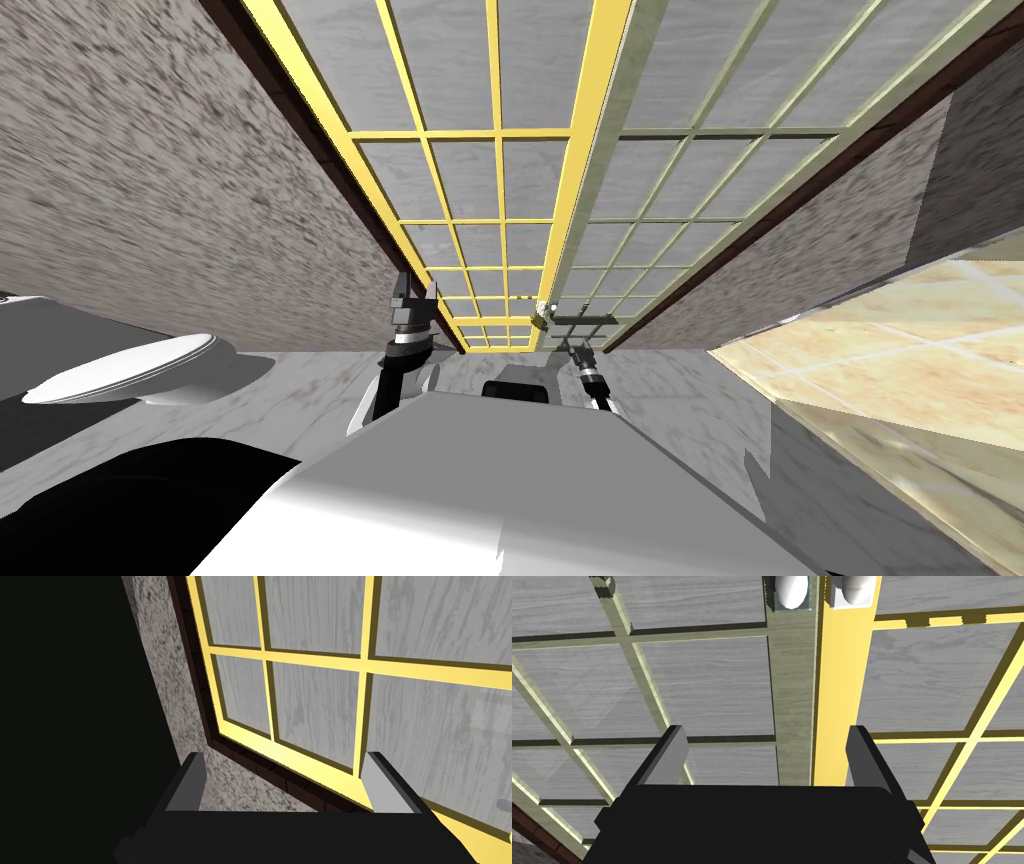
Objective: Pull the door open
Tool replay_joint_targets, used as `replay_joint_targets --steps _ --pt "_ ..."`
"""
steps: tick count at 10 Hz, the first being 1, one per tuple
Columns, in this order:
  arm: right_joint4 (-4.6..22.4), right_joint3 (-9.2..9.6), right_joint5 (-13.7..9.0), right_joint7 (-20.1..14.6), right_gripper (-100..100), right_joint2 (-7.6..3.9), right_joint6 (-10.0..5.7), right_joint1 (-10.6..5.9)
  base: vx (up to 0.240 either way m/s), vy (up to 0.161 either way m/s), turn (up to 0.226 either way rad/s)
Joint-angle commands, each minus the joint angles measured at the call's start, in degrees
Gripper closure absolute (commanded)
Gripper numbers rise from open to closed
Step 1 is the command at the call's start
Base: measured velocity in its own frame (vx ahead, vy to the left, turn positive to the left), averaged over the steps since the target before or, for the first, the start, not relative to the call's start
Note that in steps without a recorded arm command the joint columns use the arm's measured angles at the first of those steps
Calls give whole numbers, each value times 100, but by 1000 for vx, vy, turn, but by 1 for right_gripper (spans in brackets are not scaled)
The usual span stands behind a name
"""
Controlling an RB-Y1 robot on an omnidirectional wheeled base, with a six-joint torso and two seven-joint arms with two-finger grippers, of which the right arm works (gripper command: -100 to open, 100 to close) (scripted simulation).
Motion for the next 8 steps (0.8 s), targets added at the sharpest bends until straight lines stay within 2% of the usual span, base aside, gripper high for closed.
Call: replay_joint_targets --steps 1,4,6,7,8 --pt "172 -52 65 115 -100 13 -69 -53 134 18 5" --pt "619 -184 236 399 -100 64 -235 -207 174 22 8" --pt "784 -230 302 508 -100 93 -298 -283 176 20 13" --pt "714 -211 278 452 -100 74 -263 -256 72 9 5" --pt "767 -286 259 492 -100 30 -248 -172 -90 -8 -30"
